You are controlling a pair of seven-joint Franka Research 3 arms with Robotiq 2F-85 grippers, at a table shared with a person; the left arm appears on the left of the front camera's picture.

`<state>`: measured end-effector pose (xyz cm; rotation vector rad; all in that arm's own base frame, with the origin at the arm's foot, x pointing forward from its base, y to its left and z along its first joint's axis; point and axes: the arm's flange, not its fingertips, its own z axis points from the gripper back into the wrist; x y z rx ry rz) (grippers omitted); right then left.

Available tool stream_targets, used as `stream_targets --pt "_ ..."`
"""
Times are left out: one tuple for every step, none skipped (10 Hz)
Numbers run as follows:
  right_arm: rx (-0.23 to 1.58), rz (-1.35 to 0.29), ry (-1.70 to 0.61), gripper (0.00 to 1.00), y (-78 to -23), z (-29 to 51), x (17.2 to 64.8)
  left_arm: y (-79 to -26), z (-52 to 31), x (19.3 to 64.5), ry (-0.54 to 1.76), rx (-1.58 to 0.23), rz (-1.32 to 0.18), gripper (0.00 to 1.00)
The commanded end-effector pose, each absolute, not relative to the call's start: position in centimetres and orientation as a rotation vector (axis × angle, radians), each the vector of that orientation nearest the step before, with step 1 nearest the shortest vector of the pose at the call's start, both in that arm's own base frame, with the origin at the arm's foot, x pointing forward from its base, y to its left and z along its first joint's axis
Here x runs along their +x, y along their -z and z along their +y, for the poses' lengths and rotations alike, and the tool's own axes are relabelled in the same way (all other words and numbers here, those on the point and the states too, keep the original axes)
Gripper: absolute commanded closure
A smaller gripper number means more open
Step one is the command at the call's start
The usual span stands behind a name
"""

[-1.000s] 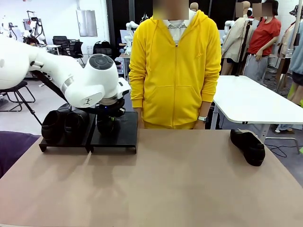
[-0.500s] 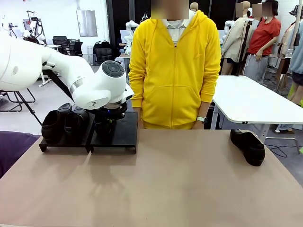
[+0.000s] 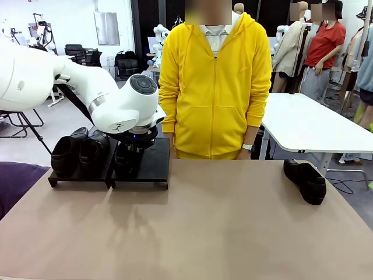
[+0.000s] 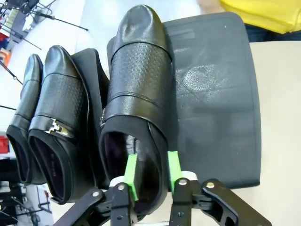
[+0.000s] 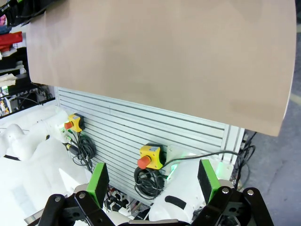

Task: Organize the shoes by placing them on the stand.
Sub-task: Place the Shoe from the middle of the table onto the Shoes Stand.

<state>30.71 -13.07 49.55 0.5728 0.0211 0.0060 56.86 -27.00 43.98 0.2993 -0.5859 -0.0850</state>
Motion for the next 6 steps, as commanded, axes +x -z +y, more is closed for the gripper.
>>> stream_targets --pt "0.562 0.025 -0.015 0.0 -49.4 -13.2 30.5 -44.0 -27.2 57.3 0.057 0.32 -0.603 0.0" --pt "0.562 0.025 -0.015 0.0 -49.4 -13.2 30.5 -44.2 -27.2 57.1 0.06 0.311 -0.605 0.0" --pt "0.562 0.025 -0.015 0.0 -49.4 -13.2 30.5 -44.7 -27.1 56.8 0.06 0.294 -0.594 0.0" --pt "0.562 0.025 -0.015 0.0 -49.4 -13.2 30.5 -45.5 -26.7 56.1 0.051 0.278 -0.546 0.0" --pt "0.562 0.025 -0.015 0.0 -49.4 -13.2 30.5 -47.0 -26.2 54.4 0.072 0.198 -0.452 0.0" --pt "0.562 0.025 -0.015 0.0 -49.4 -13.2 30.5 -48.9 -25.2 52.0 0.122 0.146 -0.393 0.0"
